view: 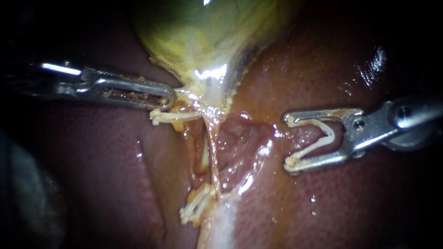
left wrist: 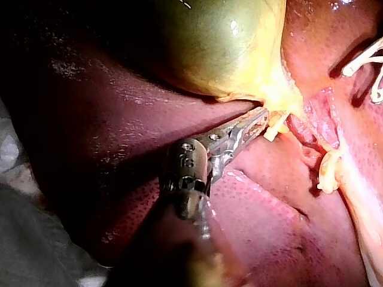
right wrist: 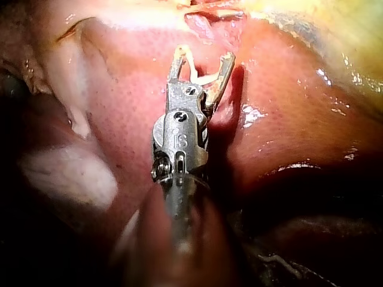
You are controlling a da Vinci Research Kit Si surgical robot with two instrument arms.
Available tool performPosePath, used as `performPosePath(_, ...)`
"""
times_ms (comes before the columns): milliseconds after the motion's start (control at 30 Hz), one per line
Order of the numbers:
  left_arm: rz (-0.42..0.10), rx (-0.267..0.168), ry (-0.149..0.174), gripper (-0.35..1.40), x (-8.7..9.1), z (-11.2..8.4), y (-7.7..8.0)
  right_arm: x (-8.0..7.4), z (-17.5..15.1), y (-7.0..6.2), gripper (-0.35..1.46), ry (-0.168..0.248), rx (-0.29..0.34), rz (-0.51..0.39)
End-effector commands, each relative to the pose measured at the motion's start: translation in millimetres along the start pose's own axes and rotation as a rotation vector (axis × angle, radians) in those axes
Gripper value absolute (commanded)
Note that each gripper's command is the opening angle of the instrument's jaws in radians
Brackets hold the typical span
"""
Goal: Clipping first clip right tube
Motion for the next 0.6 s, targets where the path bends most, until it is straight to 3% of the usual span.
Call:
performPosePath(33, -0.001, -0.003, -0.001, -0.35, 0.2, -0.4, 0.2, 0.0, 0.0, 0.0, 0.49, 0.000, 0.000, 0.001)
performPosePath(400, -0.031, -0.015, 0.000, -0.35, 3.1, -5.5, 3.7, 0.5, 0.6, -0.4, 0.49, -0.001, 0.007, 0.001)
performPosePath(600, -0.027, -0.014, 0.004, -0.35, 3.2, -5.4, 4.7, 1.6, 3.0, -0.5, 0.48, -0.007, 0.049, 0.027)
